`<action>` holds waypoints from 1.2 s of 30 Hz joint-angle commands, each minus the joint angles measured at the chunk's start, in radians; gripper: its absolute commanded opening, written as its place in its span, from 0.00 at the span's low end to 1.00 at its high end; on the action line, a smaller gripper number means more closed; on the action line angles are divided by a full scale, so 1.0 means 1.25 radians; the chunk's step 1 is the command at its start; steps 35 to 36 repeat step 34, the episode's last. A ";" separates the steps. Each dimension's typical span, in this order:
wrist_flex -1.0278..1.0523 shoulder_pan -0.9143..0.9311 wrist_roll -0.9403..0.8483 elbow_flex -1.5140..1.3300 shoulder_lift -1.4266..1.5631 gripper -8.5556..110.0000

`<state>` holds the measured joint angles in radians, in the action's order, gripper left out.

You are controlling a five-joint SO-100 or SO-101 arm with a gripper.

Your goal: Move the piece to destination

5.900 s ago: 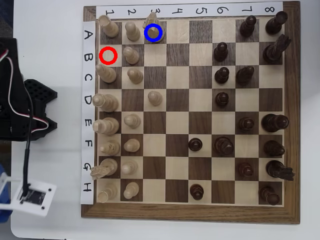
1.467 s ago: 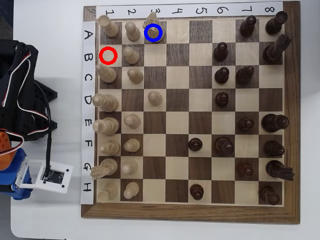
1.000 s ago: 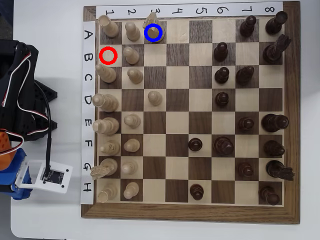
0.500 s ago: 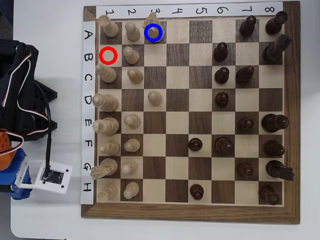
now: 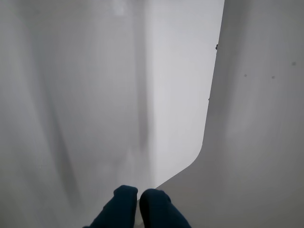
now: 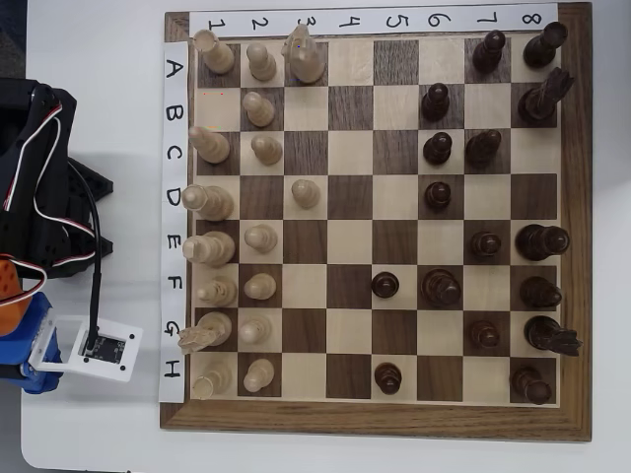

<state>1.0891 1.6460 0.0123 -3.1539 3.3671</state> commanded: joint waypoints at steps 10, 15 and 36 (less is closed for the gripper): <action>0.010 0.017 0.015 0.025 0.047 0.07; 0.010 0.022 0.020 0.025 0.047 0.07; 0.010 0.037 0.037 0.025 0.047 0.07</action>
